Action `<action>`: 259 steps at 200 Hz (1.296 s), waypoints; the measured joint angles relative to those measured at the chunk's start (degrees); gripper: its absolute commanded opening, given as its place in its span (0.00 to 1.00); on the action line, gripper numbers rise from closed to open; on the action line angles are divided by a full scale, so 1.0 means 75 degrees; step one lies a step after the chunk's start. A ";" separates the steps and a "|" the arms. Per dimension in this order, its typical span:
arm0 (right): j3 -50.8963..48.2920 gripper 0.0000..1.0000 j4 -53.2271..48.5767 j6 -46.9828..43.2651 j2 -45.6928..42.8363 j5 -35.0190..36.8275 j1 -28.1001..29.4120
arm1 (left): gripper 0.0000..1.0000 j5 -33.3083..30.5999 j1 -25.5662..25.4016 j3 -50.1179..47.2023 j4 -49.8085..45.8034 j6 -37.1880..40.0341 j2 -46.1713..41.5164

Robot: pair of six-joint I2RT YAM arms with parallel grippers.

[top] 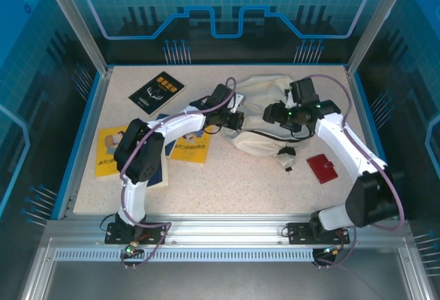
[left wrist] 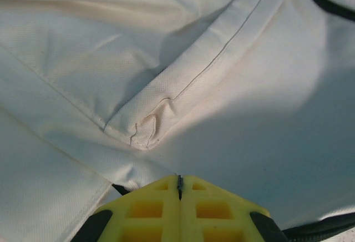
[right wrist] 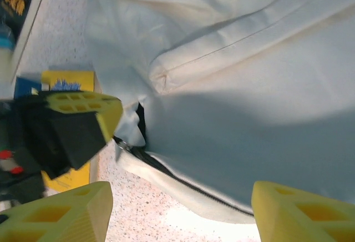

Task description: Pack the student bag

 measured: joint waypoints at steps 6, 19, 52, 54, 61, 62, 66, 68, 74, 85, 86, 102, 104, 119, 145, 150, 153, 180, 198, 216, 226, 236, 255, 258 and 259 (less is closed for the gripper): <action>0.0079 0.67 0.0003 -0.0157 0.0224 -0.0070 0.0061 | 0.12 0.0000 0.0064 -0.0044 0.0000 -0.0082 -0.0102; 0.0262 0.66 -0.0006 -0.0428 0.0755 -0.0157 0.0189 | 0.34 0.0000 0.0210 -0.0166 0.0015 -0.0303 -0.0344; 0.0635 0.58 0.0026 -0.0871 0.1955 -0.0463 0.0358 | 0.52 -0.0012 0.0530 -0.0676 0.0093 -0.1113 -0.1017; 0.0644 0.57 0.0029 -0.0901 0.2008 -0.0484 0.0361 | 0.52 -0.0020 0.0548 -0.0720 0.0090 -0.1160 -0.1067; 0.0662 0.56 0.0035 -0.0968 0.2165 -0.0571 0.0388 | 0.53 -0.0029 0.0583 -0.0871 0.0090 -0.1373 -0.1209; 0.0664 0.56 0.0035 -0.0988 0.2197 -0.0597 0.0396 | 0.53 -0.0026 0.0589 -0.0903 0.0087 -0.1396 -0.1239; 0.0664 0.55 0.0038 -0.1008 0.2259 -0.0638 0.0411 | 0.54 -0.0023 0.0600 -0.1000 0.0096 -0.1553 -0.1323; 0.0664 0.54 0.0038 -0.1026 0.2294 -0.0676 0.0423 | 0.54 -0.0026 0.0606 -0.1058 0.0099 -0.1612 -0.1367; 0.0662 0.53 0.0035 -0.1064 0.2375 -0.0740 0.0466 | 0.54 -0.0020 0.0612 -0.1221 0.0117 -0.1804 -0.1486; 0.0629 0.50 0.0070 -0.1131 0.2448 -0.0909 0.0592 | 0.54 0.0026 0.0612 -0.1559 0.0122 -0.2238 -0.1719; 0.0627 0.49 0.0076 -0.1131 0.2448 -0.0912 0.0600 | 0.54 0.0035 0.0612 -0.1603 0.0134 -0.2288 -0.1743; 0.0458 0.47 0.0207 -0.1163 0.2448 -0.1215 0.0778 | 0.52 0.0198 0.0609 -0.2130 0.0271 -0.2900 -0.2008; 0.0417 0.46 0.0242 -0.1163 0.2448 -0.1256 0.0804 | 0.52 0.0233 0.0606 -0.2209 0.0306 -0.3002 -0.2037; 0.0093 0.46 0.0417 -0.1160 0.2448 -0.1495 0.0915 | 0.52 0.0475 0.0600 -0.2725 0.0554 -0.3552 -0.2180; -0.0402 0.45 0.0641 -0.1151 0.2567 -0.1684 0.1052 | 0.53 0.0839 0.0501 -0.3316 0.0959 -0.4310 -0.2200; -0.0458 0.45 0.0705 -0.1131 0.2629 -0.1705 0.1078 | 0.53 0.0874 0.0463 -0.3363 0.1011 -0.4392 -0.2200; -0.0490 0.45 0.0752 -0.1125 0.2675 -0.1716 0.1099 | 0.52 0.0880 0.0434 -0.3383 0.1043 -0.4450 -0.2197; -0.0632 0.43 0.1125 -0.0959 0.3042 -0.1827 0.1221 | 0.52 0.0935 0.0134 -0.3413 0.1343 -0.4829 -0.2157; -0.0644 0.43 0.1274 -0.0807 0.3083 -0.1923 0.1253 | 0.51 0.0953 0.0003 -0.3413 0.1588 -0.5033 -0.1988; -0.0673 0.43 0.1437 -0.0679 0.3083 -0.1967 0.1256 | 0.49 0.0950 -0.0055 -0.3413 0.1679 -0.5243 -0.1725; -0.0755 0.43 0.1556 -0.0574 0.3042 -0.1970 0.1244 | 0.48 0.0941 -0.0055 -0.3413 0.1673 -0.5359 -0.1588; -0.0883 0.43 0.1693 -0.0510 0.2946 -0.2008 0.1207 | 0.47 0.0924 -0.0055 -0.3410 0.1684 -0.5432 -0.1483; -0.1183 0.43 0.1947 -0.0347 0.2629 -0.2148 0.1058 | 0.42 0.0924 -0.0055 -0.3372 0.1702 -0.5543 -0.1294; -0.1236 0.43 0.1982 -0.0318 0.2562 -0.2183 0.1008 | 0.41 0.0924 -0.0055 -0.3354 0.1696 -0.5572 -0.1268; -0.1244 0.43 0.1990 -0.0306 0.2550 -0.2194 0.1000 | 0.40 0.0924 -0.0055 -0.3351 0.1696 -0.5572 -0.1265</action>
